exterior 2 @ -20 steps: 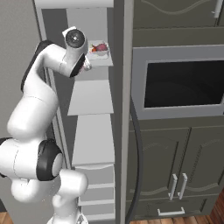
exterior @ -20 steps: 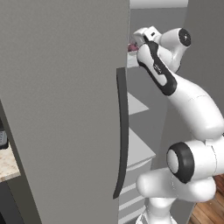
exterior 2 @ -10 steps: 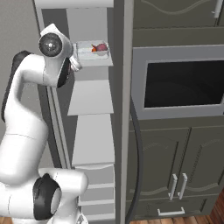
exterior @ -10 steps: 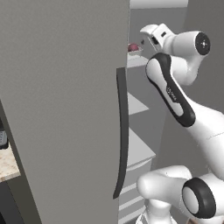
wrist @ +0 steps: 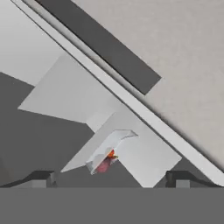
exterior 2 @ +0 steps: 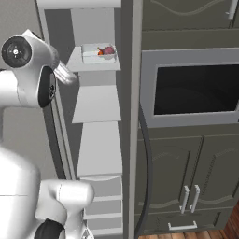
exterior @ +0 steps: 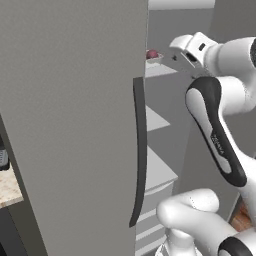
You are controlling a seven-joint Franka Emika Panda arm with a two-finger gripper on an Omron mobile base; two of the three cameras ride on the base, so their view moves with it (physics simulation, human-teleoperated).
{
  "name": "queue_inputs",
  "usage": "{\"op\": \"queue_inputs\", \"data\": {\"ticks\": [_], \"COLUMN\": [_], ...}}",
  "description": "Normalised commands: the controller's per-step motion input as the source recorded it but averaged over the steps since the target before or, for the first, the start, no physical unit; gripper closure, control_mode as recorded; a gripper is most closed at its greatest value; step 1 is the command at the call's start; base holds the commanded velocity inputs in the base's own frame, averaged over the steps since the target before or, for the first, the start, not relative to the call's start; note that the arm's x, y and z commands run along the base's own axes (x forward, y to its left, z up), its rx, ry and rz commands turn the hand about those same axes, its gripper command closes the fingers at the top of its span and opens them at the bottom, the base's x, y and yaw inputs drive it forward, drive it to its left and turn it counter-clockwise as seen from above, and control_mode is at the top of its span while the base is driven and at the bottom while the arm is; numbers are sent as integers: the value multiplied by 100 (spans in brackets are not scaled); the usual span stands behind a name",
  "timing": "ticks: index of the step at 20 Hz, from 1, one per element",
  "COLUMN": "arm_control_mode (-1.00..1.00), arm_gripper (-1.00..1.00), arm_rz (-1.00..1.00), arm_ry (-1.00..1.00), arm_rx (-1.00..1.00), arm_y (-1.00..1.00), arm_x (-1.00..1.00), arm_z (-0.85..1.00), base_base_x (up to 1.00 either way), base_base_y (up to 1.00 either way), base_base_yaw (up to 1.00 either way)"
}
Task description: Take the carrot and onion out of the freezer and place them in the tupperware container on the counter. Then put the tupperware containing the vegetables back in the freezer.
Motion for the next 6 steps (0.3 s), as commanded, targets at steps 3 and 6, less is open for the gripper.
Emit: {"op": "queue_inputs", "data": {"ticks": [3, 6], "arm_control_mode": [-100, -100], "arm_gripper": [-100, -100], "arm_rz": [0, 0], "arm_ry": [9, 17], "arm_rx": [-4, 0], "arm_y": [0, 1], "arm_x": [-95, -77], "arm_z": [0, 0], "base_base_x": [0, 0], "base_base_y": [0, 0], "base_base_yaw": [0, 0]}}
